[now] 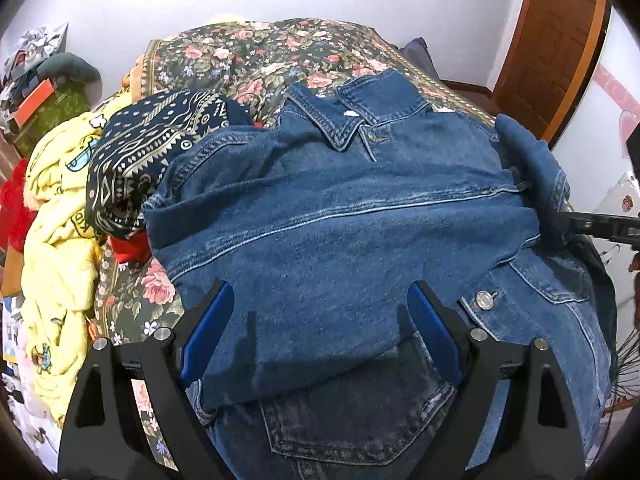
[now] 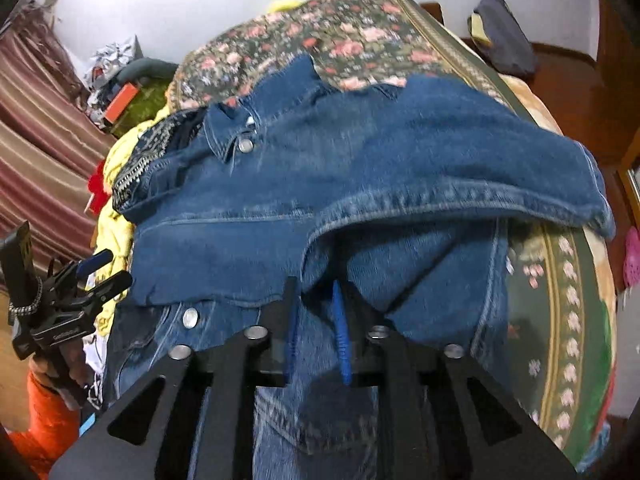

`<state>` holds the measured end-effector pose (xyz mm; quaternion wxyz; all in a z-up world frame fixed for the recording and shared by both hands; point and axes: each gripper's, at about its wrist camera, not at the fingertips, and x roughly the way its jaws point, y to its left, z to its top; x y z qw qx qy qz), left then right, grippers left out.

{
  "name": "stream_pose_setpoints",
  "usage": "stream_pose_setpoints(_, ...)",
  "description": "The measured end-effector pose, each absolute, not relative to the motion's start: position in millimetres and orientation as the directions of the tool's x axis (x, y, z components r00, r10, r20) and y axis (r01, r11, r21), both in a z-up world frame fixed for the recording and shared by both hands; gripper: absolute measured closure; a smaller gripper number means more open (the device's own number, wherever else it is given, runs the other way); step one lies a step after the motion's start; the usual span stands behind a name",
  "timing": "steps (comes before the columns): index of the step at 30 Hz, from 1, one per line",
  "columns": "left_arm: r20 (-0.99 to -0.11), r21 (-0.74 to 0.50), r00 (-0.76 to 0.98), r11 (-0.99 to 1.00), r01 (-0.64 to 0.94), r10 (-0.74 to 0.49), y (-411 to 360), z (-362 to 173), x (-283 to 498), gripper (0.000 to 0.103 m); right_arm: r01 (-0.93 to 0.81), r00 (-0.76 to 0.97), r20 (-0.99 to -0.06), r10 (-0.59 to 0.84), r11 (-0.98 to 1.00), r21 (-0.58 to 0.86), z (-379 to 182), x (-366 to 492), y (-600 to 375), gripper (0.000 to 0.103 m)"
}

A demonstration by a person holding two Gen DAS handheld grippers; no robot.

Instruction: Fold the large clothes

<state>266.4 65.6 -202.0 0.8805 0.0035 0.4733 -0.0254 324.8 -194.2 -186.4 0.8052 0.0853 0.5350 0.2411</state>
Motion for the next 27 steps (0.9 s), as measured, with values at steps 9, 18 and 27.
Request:
stream_pose_setpoints(9, -0.827, -0.058, 0.559, 0.998, 0.026, -0.063, 70.1, -199.6, 265.3, 0.014, -0.112, 0.493, -0.739, 0.459, 0.876, 0.469, -153.4, 334.6, -254.4, 0.034)
stream_pose_setpoints(18, -0.83, -0.064, 0.554, 0.998, 0.01, -0.058, 74.7, -200.9, 265.2, 0.014, 0.225, 0.462, -0.766, 0.448, 0.776, 0.589, -223.1, 377.3, -310.9, 0.034)
stream_pose_setpoints(27, -0.842, -0.08, 0.538, 0.996, -0.03, -0.051, 86.0, -208.2, 266.7, 0.014, 0.273, 0.522, -0.762, 0.383, 0.771, 0.575, -234.6, 407.5, -319.3, 0.082)
